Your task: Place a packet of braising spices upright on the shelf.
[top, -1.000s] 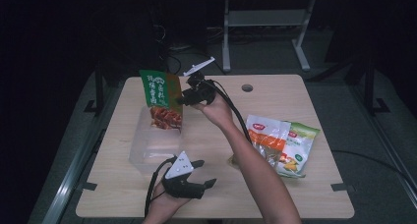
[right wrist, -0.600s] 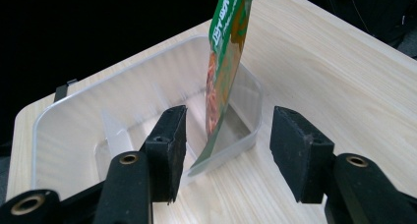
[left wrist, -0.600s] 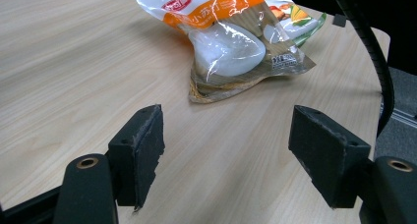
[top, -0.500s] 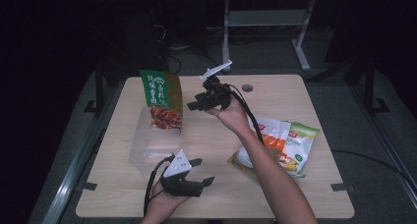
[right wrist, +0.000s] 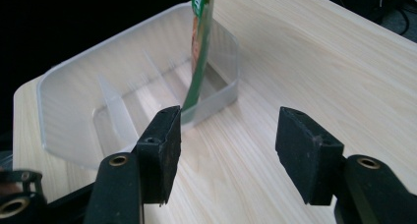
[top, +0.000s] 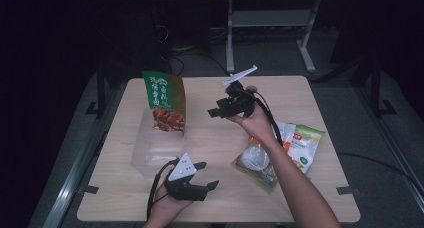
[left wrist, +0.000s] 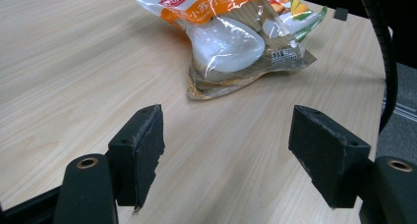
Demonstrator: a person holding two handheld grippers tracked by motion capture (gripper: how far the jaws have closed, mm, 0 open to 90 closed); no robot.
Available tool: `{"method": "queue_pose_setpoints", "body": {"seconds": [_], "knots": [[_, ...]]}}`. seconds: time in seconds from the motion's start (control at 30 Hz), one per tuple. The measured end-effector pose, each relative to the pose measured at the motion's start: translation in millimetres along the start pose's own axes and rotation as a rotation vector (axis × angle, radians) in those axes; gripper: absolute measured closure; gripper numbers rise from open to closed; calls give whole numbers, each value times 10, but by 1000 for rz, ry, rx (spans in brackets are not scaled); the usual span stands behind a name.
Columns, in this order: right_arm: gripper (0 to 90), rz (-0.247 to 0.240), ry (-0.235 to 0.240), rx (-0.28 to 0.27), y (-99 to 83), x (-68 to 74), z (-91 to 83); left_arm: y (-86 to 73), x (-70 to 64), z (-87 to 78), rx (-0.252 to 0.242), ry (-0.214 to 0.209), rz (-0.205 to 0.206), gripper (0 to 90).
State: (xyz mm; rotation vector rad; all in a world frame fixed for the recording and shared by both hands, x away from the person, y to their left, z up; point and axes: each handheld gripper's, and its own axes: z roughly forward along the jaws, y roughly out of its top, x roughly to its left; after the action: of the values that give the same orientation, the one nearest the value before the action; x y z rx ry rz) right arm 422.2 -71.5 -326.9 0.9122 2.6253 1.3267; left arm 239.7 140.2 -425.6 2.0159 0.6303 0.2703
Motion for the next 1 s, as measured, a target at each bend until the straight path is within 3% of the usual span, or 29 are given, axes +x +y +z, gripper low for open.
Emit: {"method": "queue_pose_setpoints", "body": {"seconds": [0.27,0.43,0.63,1.0], "knots": [[389,43,-28,17,-264,-89,-227,-2,-5,13,10,-1,19,287],[386,69,-45,21,-399,-135,-359,0,-11,20,8,-2,8,287],[381,106,-74,19,-633,-220,-562,-1,-25,39,14,-6,15,287],[377,178,-134,64,-1113,-388,-877,5,-57,86,22,-12,14,287]]}}
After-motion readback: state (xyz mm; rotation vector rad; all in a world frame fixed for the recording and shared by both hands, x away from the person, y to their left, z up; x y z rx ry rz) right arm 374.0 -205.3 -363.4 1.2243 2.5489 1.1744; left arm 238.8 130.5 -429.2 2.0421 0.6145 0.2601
